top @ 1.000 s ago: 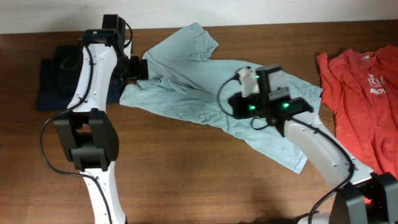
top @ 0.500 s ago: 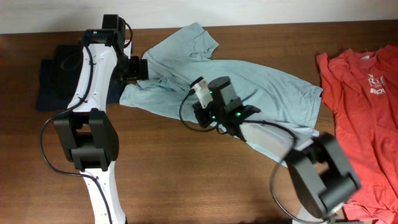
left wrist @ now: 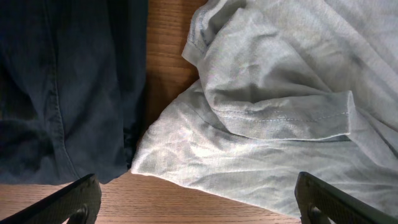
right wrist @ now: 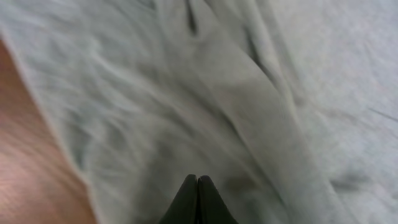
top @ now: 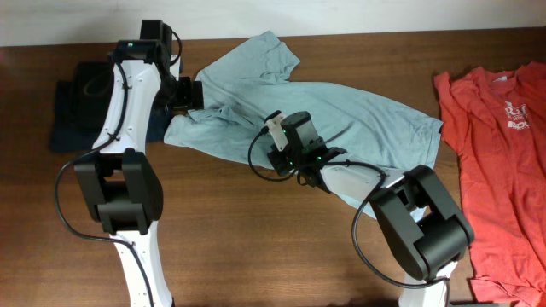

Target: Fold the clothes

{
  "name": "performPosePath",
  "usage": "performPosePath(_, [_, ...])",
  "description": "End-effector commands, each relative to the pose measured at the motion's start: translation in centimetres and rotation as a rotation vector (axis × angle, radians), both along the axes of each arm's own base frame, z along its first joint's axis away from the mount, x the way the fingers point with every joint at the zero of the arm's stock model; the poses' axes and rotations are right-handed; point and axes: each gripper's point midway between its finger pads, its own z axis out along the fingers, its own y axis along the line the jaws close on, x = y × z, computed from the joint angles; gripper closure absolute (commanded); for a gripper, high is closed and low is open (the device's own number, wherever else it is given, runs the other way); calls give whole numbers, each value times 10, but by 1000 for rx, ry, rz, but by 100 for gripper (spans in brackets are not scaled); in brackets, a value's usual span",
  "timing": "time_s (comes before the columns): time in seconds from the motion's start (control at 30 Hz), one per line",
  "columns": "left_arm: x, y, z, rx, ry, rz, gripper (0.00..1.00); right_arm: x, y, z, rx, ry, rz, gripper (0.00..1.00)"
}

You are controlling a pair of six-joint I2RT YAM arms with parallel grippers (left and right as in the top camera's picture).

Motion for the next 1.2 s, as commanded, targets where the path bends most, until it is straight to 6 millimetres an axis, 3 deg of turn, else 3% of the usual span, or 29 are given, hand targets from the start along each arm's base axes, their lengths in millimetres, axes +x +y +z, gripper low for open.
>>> performPosePath(0.0, [2, -2, 17, -13, -39, 4, 1, 12, -19, -7, -71, -33, -84, 96])
performPosePath(1.0, [2, -2, 17, -13, -39, 3, 1, 54, -84, 2, -46, -76, -296, 96])
performPosePath(1.17, [2, -2, 17, -13, -39, 3, 1, 72, -94, 17, -5, -147, -331, 96])
